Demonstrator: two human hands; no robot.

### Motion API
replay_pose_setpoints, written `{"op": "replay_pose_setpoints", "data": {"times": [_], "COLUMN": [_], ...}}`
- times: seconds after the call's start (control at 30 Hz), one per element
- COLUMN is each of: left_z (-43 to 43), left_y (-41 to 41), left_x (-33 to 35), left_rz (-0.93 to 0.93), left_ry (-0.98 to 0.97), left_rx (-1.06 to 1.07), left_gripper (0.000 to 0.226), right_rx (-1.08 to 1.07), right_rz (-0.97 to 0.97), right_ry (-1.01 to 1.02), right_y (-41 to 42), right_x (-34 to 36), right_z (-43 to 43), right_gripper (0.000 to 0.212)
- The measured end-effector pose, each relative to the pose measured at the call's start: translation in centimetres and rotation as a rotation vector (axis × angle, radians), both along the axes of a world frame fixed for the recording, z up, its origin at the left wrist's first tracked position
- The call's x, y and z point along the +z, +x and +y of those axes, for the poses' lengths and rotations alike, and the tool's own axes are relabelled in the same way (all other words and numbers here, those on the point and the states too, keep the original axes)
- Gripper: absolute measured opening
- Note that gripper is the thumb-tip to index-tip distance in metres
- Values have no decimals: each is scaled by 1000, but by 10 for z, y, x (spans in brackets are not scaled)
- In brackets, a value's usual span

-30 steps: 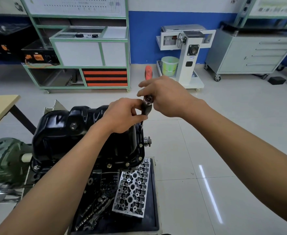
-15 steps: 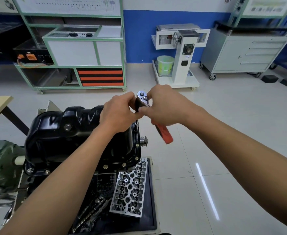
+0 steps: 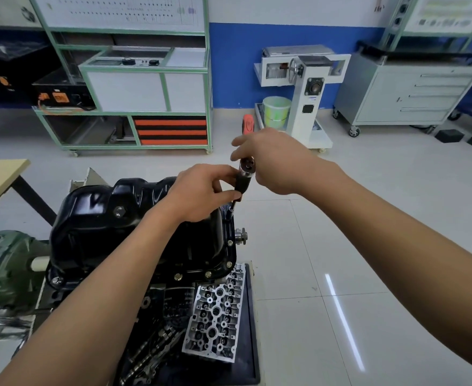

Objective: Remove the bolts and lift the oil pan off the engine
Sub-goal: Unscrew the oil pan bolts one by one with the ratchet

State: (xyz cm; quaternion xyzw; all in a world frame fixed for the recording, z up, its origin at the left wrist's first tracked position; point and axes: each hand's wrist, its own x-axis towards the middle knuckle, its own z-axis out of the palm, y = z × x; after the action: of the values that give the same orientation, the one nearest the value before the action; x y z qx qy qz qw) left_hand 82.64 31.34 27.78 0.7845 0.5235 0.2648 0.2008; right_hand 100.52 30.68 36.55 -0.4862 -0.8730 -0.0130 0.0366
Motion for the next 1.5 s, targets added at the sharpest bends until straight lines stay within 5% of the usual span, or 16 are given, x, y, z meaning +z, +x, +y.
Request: {"op": "replay_pose_setpoints", "data": {"times": [0.07, 0.2, 0.5, 0.8, 0.93, 1.07, 1.23, 1.5], "left_z": [-2, -2, -4, -5, -1, 0, 10, 59], "left_y": [2, 5, 8, 7, 2, 2, 16, 46], "left_x": [-3, -7, -10, -4, -3, -5, -3, 19], "left_rz": [-6, -14, -80, 24, 111, 118, 735, 1025], "left_ry": [29, 99, 160, 73, 7, 40, 73, -450], "left_rx": [12, 67, 129, 99, 62, 80, 50, -139], "left_gripper": [27, 21, 15, 31, 21, 20, 44, 28], "right_rx": [-32, -212, -265, -56, 17, 102, -51, -162], "right_rz": [8, -22, 433, 9, 10, 110, 265, 512], "right_ry": [-5, 65, -294, -94, 2, 13, -36, -105], "right_y": [1, 6, 0, 0, -3, 3, 25, 37], "right_x": [-2, -1, -9, 14, 6, -5, -11, -14], "right_z": [0, -4, -15, -14, -7, -3, 2, -1], "right_gripper": [48, 10, 29, 18, 49, 52, 47, 40]}}
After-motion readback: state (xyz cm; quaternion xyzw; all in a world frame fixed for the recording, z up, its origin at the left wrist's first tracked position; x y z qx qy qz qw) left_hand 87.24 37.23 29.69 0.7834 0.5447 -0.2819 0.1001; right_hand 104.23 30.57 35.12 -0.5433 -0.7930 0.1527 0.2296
